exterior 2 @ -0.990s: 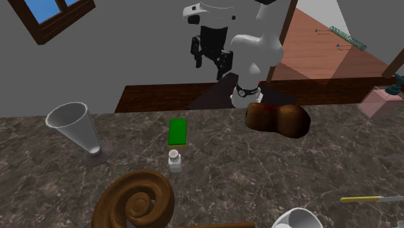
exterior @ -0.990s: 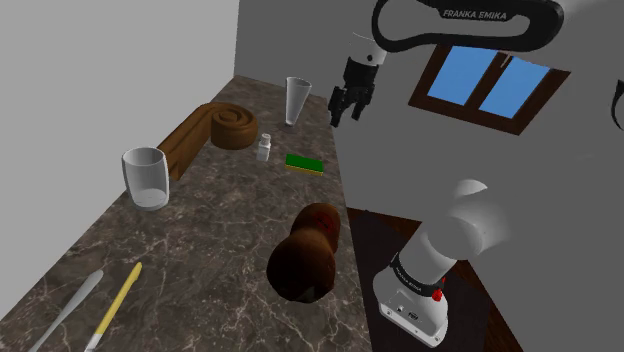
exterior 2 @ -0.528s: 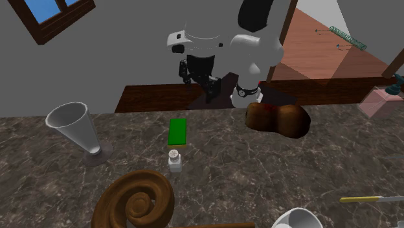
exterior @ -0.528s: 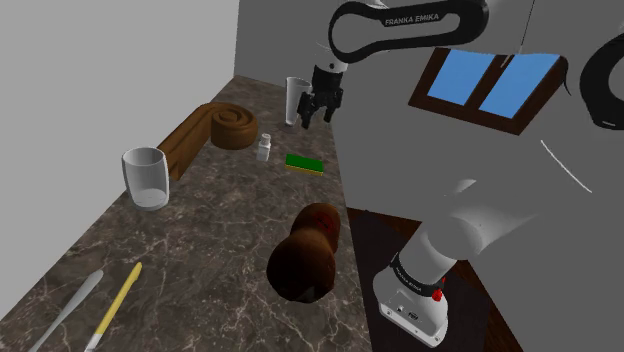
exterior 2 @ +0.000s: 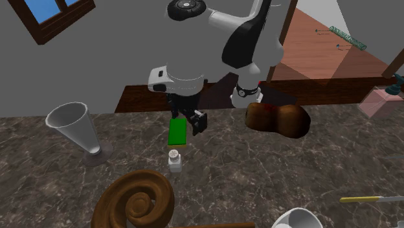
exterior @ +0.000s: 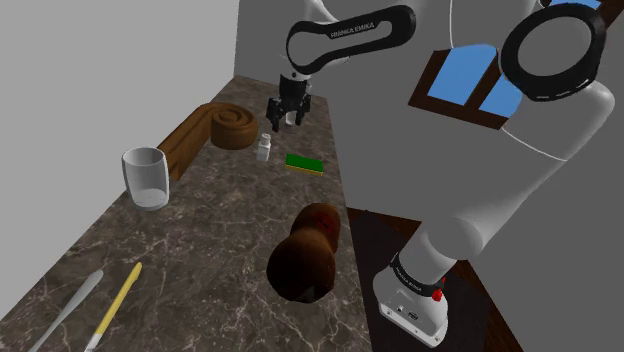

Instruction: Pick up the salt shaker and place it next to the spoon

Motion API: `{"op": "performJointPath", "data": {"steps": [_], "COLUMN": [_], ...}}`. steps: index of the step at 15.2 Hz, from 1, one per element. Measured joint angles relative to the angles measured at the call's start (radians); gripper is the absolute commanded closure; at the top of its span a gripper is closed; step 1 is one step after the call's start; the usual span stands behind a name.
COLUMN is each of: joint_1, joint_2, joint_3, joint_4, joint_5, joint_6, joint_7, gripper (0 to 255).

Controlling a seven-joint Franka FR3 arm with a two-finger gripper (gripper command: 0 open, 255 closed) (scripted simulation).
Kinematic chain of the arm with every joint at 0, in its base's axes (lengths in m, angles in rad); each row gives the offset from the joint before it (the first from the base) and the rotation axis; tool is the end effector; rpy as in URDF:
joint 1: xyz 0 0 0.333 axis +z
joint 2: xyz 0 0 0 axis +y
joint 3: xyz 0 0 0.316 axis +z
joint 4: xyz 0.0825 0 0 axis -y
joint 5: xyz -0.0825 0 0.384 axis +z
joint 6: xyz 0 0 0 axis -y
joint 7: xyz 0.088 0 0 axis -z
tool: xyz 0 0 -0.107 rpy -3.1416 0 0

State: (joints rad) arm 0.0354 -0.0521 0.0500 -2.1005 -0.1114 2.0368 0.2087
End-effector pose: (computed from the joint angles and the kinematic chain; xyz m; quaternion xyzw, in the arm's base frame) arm 0.5304 0.0394 0.4419 0.9980 -0.0363 0.0017 0.0512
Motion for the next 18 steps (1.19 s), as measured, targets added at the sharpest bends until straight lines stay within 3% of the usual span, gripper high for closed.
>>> {"op": "performJointPath", "data": {"steps": [6,18], "joint_1": [0.009,0.006], "joint_2": [0.209,0.273], "joint_3": [0.007,0.002], "joint_4": [0.158,0.142], "joint_5": [-0.018,-0.028], "joint_6": [0.047,0.128], "joint_7": [0.031,0.037], "gripper": [0,0]}}
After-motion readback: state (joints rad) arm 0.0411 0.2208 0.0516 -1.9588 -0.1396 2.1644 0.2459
